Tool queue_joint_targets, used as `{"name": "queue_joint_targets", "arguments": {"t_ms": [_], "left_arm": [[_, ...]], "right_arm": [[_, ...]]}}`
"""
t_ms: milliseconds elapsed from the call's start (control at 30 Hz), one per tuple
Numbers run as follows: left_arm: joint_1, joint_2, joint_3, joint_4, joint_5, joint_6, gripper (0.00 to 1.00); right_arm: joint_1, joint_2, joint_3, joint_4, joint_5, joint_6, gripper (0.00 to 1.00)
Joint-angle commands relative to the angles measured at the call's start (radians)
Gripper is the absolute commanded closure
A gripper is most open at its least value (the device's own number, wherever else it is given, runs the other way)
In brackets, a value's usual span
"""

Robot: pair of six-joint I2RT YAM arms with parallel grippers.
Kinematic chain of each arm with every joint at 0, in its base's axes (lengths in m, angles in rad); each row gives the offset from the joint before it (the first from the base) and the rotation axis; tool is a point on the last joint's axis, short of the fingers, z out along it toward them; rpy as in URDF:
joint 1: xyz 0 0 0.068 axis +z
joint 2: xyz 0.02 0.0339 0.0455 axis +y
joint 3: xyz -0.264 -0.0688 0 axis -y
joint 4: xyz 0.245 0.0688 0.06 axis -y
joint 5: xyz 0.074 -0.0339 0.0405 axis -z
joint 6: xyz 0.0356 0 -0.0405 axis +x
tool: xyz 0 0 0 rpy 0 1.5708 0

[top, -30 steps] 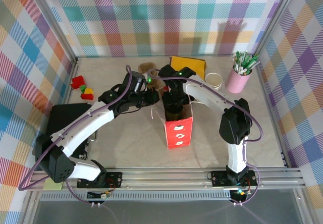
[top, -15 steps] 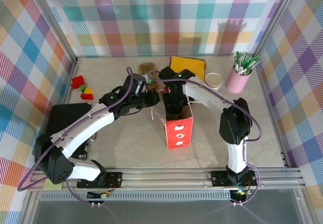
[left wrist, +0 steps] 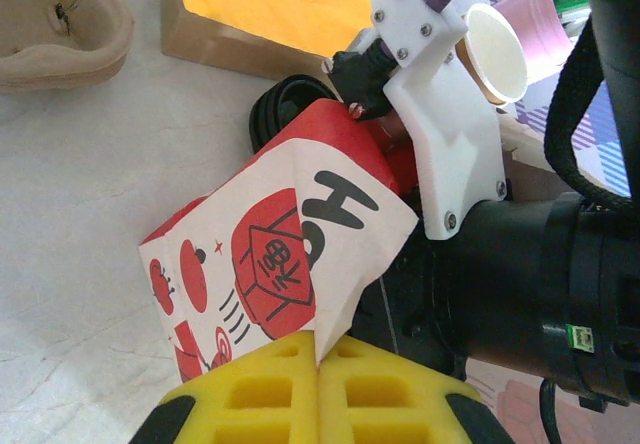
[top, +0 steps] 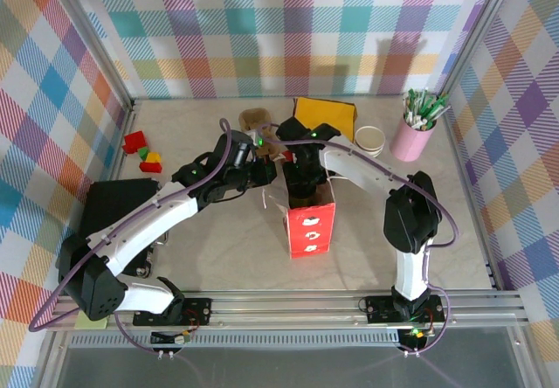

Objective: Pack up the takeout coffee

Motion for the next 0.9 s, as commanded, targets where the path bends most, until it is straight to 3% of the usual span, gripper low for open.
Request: {"name": "queue_joint_targets", "arguments": {"t_ms": [0, 600, 867], "left_arm": [[-0.013, -0.01, -0.023, -0.011, -0.009, 0.014, 0.98], [-0.018, -0.023, -0.044, -0.002, -0.02, 0.009, 0.98], [-0.018, -0.023, -0.031, -0.009, -0.019, 0.015, 0.98]], "right_arm": [[0.018, 0.112, -0.105, -0.024, -0.058, 0.042, 0.4], [0.032, 0.055, -0.162, 0.029, -0.044, 0.052, 0.4], [0.032, 0.006, -0.083, -0.032, -0.037, 0.042, 0.33]]}}
